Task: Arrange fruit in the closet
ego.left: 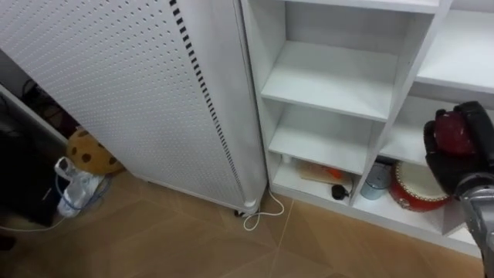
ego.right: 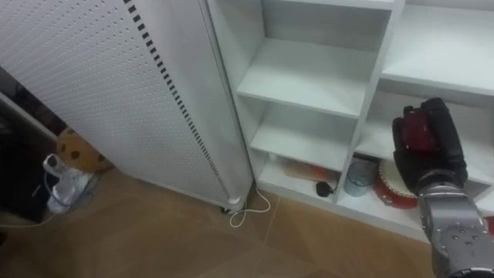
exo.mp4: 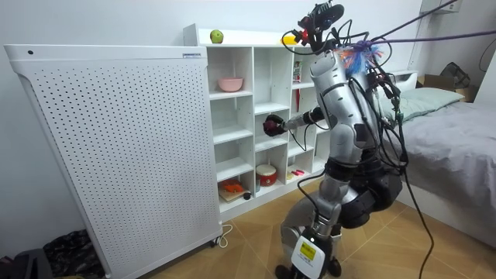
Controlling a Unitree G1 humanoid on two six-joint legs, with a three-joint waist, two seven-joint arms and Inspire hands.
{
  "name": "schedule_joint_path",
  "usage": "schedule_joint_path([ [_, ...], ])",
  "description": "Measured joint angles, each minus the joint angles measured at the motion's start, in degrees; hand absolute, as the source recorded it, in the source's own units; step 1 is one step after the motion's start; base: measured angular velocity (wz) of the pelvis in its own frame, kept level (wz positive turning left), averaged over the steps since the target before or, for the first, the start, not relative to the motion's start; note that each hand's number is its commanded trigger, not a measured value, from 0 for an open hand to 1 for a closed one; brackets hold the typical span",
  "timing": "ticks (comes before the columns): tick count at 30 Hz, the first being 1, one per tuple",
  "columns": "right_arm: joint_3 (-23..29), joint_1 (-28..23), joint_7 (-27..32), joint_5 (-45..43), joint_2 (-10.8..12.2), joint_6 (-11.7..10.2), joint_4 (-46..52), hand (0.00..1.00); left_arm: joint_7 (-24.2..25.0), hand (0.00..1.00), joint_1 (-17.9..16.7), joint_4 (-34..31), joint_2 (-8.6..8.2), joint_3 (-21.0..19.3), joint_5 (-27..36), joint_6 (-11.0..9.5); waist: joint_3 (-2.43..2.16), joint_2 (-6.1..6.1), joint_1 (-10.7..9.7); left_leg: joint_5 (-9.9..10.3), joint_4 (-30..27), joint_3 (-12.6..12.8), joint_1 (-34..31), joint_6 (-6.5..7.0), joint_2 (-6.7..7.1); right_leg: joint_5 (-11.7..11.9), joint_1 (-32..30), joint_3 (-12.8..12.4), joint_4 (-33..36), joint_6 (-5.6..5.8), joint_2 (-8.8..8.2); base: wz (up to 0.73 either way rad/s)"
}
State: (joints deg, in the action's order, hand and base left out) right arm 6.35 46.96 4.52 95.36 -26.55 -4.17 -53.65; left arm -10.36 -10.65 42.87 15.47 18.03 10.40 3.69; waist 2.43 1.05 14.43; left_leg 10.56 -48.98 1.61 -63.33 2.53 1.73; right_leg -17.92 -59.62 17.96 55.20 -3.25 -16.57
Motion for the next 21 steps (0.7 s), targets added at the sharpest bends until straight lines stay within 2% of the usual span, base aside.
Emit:
schedule_joint_path([
  [1, 0.0, 0.0, 0.51, 0.11, -0.13, 0.0, 0.0, 1.0, -0.33, 0.0, -0.62, -0.79, 0.23, 0.0, -0.04, 0.05, -0.01, -0.01, -0.01, 0.04, -0.11, 0.23, -0.25, 0.07, 0.09, 0.0, -0.43, -0.13, 0.29, 0.0, -0.29, 0.0],
  [2, 0.0, 0.0, 0.7, 0.11, -0.18, 0.0, 0.0, 0.33, -0.36, 0.0, -0.95, -1.17, 0.45, 0.0, -0.05, 0.11, -0.01, 0.0, -0.02, 0.08, -0.24, 0.36, -0.38, 0.13, 0.11, -0.02, -0.62, -0.21, 0.48, 0.0, -0.39, -0.03],
  [3, 0.0, 0.0, 1.22, 0.12, -0.34, 0.0, -0.01, 0.0, -0.39, 0.0, -1.66, -1.67, 0.98, 0.0, -0.08, 0.11, -0.12, 0.17, -0.04, 0.13, -0.56, 0.55, -0.68, 0.22, 0.12, -0.03, -0.89, -0.24, 0.71, -0.01, -0.45, 0.0],
  [4, 0.0, 0.0, 1.67, 0.08, -0.76, 0.0, -0.01, 0.0, -0.53, 0.0, -2.05, -1.99, 1.27, -0.02, -0.07, 0.11, -0.34, 0.51, -0.13, 0.13, -0.73, 0.67, -1.01, 0.21, 0.15, -0.03, -1.08, -0.08, 0.8, -0.01, -0.6, 0.0],
  [9, 0.02, 0.0, 2.38, 0.1, -1.92, 0.0, -0.18, 0.0, -1.25, 0.0, -3.51, -3.56, 1.66, -0.02, -0.09, 0.77, -0.74, 1.17, -0.09, 0.15, -1.18, 1.48, -1.11, 0.25, 0.15, -0.23, -1.35, -0.09, 1.63, -0.02, -1.44, 0.02],
  [18, 0.07, 0.0, 4.15, 0.05, -3.36, -0.07, -0.18, 0.0, -1.97, 0.0, -3.61, -4.02, 1.69, 0.02, 0.0, 0.93, -0.76, 1.44, 0.09, 0.35, -1.3, 1.55, -1.1, 0.55, -0.02, -0.42, -1.48, -0.17, 1.86, -0.1, -1.41, 0.0],
  [21, 1.52, 0.0, 4.95, 0.02, -3.49, -0.3, -0.18, 0.0, -1.97, 0.0, -3.65, -4.06, 1.69, 0.03, -0.04, 0.91, -0.76, 1.72, 0.12, 0.45, -1.47, 1.55, -1.09, 0.65, -0.11, -0.45, -1.5, -0.25, 1.91, -0.09, -1.3, 0.0],
])
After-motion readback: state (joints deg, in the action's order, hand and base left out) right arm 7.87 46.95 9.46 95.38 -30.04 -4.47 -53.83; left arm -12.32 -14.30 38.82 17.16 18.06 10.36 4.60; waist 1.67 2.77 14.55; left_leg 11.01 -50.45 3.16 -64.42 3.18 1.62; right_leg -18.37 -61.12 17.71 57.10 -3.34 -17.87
